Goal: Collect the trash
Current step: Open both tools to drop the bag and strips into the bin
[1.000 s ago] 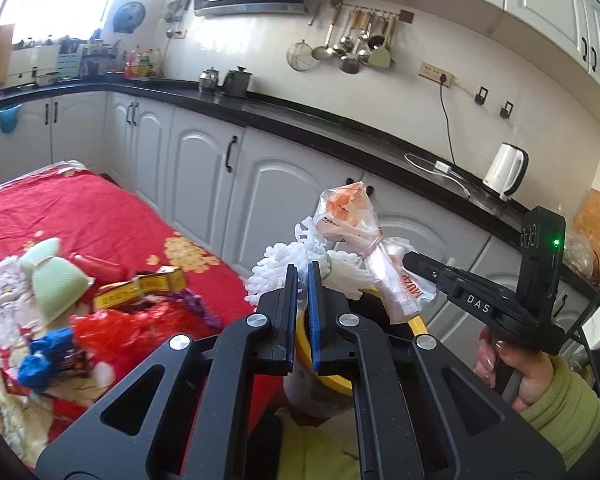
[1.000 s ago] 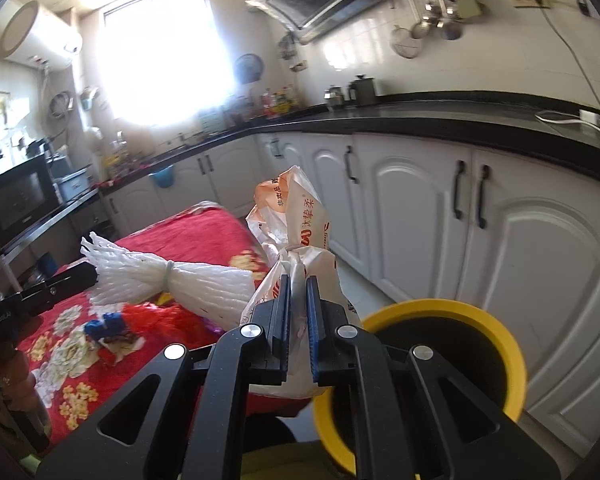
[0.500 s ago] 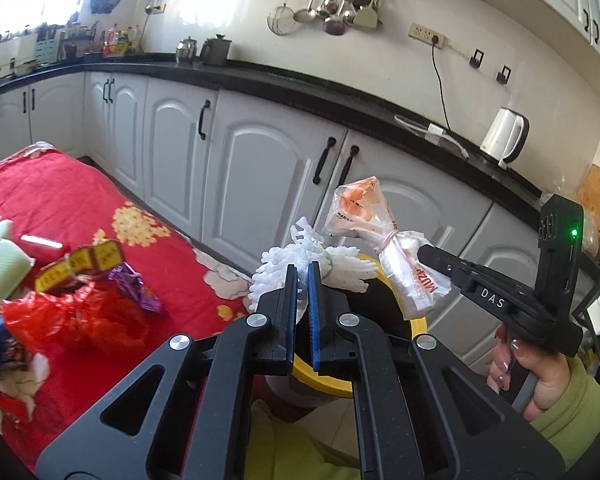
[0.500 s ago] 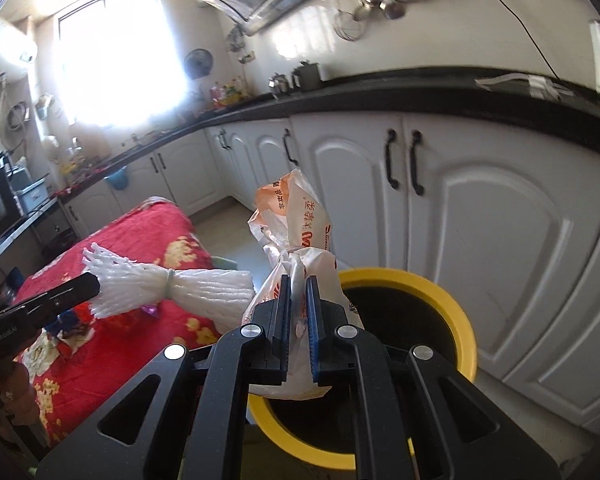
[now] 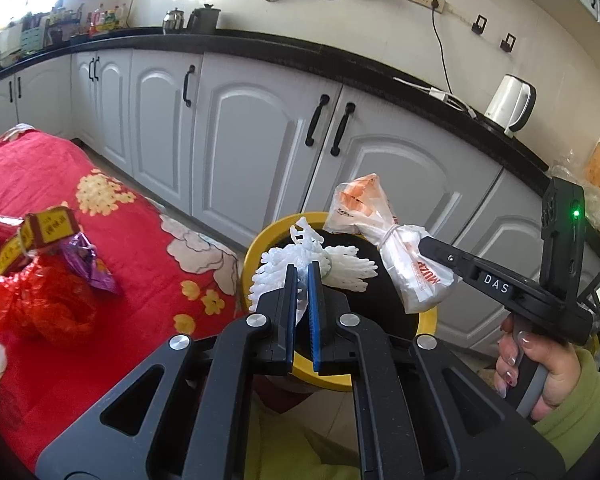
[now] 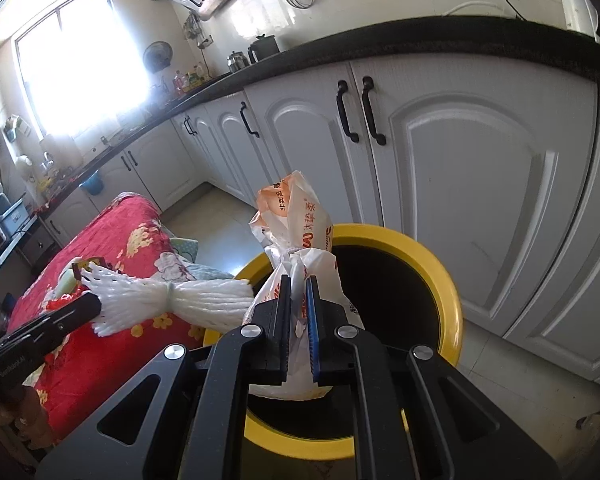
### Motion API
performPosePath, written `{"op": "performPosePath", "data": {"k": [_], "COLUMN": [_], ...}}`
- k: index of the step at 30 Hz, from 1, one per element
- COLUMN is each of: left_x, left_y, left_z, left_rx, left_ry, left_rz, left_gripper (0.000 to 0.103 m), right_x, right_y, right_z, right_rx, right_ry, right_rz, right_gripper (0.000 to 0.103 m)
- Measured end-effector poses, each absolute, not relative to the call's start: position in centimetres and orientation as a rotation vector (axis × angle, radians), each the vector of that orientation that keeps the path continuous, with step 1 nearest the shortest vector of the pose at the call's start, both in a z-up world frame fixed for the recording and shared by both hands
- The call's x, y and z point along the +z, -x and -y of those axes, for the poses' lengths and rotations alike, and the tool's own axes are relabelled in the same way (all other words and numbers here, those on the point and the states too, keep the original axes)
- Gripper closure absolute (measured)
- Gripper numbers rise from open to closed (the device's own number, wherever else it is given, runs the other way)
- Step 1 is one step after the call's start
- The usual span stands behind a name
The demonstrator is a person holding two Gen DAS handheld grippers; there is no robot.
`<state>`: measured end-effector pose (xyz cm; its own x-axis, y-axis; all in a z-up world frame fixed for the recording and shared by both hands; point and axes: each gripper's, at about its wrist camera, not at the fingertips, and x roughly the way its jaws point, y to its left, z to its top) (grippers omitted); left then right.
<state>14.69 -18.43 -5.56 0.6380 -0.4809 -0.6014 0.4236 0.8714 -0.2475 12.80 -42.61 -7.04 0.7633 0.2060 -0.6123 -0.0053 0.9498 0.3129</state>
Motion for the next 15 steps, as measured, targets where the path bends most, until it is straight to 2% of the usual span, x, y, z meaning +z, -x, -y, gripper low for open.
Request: {"op": "performPosePath", "data": {"k": [3,4,5,6,10,11,13,15], "left_x": [-6.0,-6.2,-6.3,-6.5,-7.1,-7.1,-7.1,-6.8], "left_y": [-14.9,-15.0,-15.1,-15.1,-15.3,-15.3,-15.2,-15.1], "left_z": [18.9,19.0,19.1,19.2,18.7,18.6,18.1,17.6], "left_rx": [-0.524,-0.522,-0.523,-0.52,-0.499,-0.497,-0.486,-0.47], "left_ry": [0.082,0.081,0.082,0.084,0.097,0.103,0.118,0.12], "left_rz": [-0.726,-0.735,-0.741,-0.745,-0.766,-0.769,-0.768,-0.757], "left_gripper": [0.098,0.095,0.079,0.063,0.047,0.038,0.029,0.015], "right_x": [-7.5,-7.7,-7.7,-7.8,-8.1,-8.1,-8.1,-7.8], "right_y": [-13.2,-13.2,-13.3,-13.2,-13.0,-13.0,-12.9,-12.8], "right_z": [42.6,42.8,43.0,43.2,43.9,44.0,44.1,43.8], "right_rx": [0.124,0.122,0.114,0.102,0.074,0.068,0.058,0.059], "right_ry": [-0.322,-0.333,-0.339,-0.346,-0.363,-0.368,-0.364,-0.348], "right_rz": [-0.706,-0.706,-0.704,-0.7,-0.702,-0.7,-0.7,-0.691], "right_gripper": [0.088,0.076,0.061,0.057,0.055,0.053,0.051,0.051]}}
